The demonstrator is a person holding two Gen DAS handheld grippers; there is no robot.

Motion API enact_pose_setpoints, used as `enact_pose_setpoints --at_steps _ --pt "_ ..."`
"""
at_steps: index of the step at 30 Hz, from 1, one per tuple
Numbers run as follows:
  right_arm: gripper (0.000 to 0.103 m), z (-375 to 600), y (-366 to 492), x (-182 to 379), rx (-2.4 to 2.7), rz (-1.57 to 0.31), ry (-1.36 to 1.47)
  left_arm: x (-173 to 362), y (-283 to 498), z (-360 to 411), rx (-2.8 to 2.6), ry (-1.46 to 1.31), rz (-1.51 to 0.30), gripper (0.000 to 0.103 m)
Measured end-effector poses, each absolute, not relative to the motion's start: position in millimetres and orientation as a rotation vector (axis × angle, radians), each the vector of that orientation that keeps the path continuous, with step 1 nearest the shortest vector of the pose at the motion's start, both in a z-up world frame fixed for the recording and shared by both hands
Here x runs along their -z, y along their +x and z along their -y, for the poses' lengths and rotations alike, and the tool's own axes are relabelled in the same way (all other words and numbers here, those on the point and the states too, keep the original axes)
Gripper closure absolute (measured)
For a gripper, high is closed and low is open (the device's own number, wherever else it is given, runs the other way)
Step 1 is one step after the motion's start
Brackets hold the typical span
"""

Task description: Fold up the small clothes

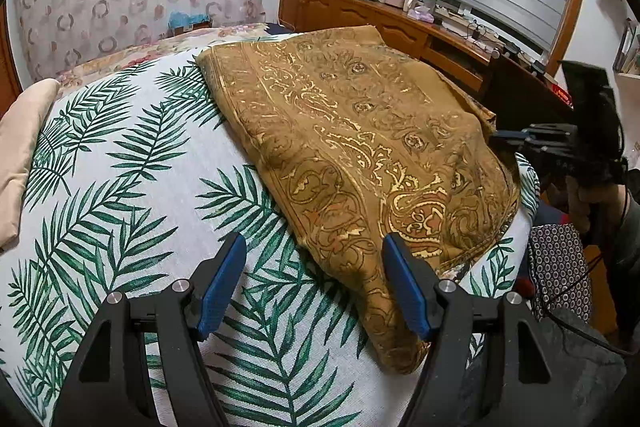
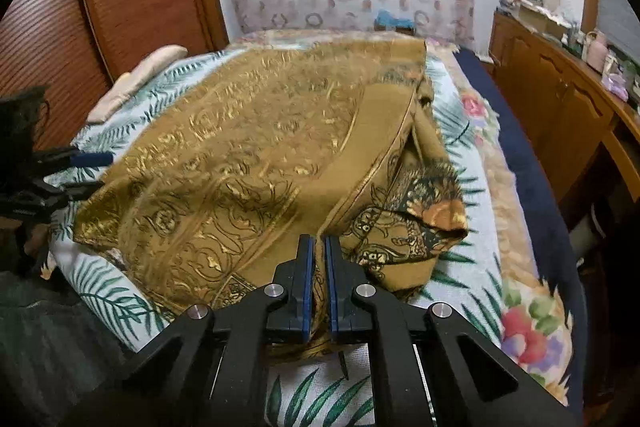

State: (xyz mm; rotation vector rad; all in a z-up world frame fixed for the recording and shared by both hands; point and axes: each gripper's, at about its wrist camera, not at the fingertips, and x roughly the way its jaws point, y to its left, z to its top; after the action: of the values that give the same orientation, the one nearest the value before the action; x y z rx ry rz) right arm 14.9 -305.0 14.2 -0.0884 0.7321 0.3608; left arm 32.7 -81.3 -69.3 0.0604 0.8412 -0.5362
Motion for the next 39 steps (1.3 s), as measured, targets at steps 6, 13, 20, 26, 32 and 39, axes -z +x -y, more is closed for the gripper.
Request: enact_pose_setpoints --at_steps 6,13,20,26,32,39 --pt "0.098 319 4 -26 -0.319 -0.669 -0.085 71 30 84 0.540 0.068 -0.848 0.032" --pt "0.098 324 -1 -13 -0.284 -0.706 -0.091 73 20 92 0.590 0.059 -0.859 0.033" --pt "0.097 314 0 -18 -0.268 -0.694 -0.122 75 17 100 0.608 0.088 -0.882 0.059" --pt "0.097 309 -4 -23 -0.263 -0.662 -0.161 76 15 103 0.625 0.092 -0.887 0.070" --pt "0.084 305 -5 -25 -0.246 -0.642 -0.160 56 19 110 0.709 0.109 -0.882 0.099" --pt "0.046 287 -19 -32 -0.347 -0.600 -0.147 -4 41 118 0.736 0.043 -0.750 0.100"
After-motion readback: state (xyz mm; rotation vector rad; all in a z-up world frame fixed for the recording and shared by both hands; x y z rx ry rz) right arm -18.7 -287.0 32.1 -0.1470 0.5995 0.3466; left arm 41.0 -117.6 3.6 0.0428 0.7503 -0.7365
